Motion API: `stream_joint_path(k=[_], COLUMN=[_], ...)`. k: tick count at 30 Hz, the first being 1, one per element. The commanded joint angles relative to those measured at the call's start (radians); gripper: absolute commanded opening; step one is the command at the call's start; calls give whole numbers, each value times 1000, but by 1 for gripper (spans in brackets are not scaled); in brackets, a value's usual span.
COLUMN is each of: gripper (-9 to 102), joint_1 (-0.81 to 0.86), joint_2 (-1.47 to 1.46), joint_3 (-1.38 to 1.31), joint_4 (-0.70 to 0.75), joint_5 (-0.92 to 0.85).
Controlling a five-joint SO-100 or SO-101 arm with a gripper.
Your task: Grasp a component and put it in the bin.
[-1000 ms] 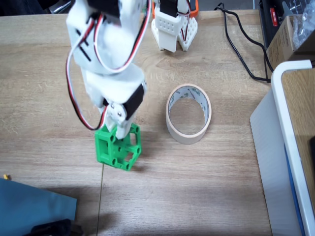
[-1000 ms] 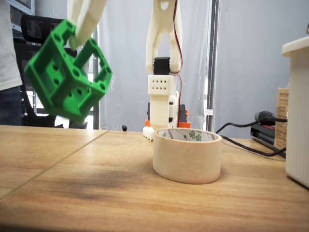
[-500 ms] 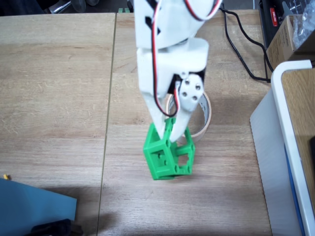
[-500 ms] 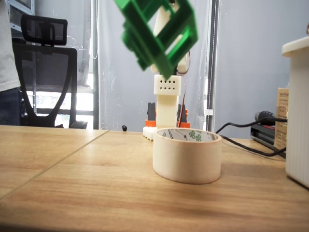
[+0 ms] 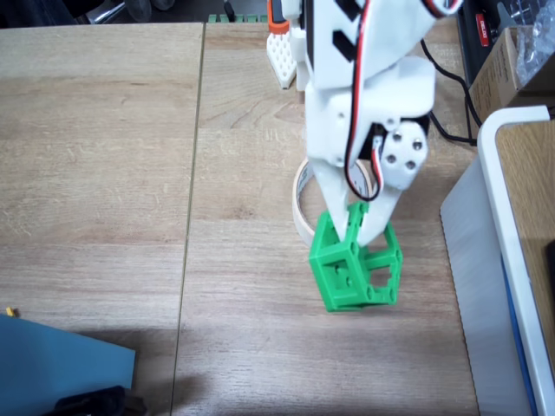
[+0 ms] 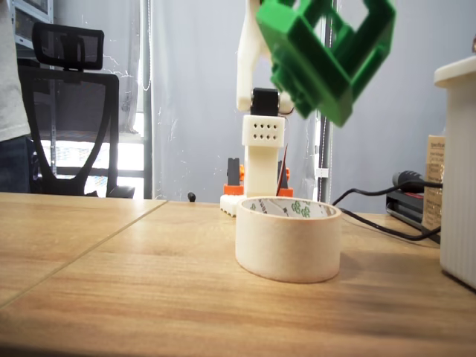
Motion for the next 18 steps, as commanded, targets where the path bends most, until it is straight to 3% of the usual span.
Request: stream_joint_path(k=[1,18], gripper=[0,0], joint_1=[-5,-6], joint_2=[123,350], joint_3=[55,397], joint_4=[5,5], joint_5=[6,6])
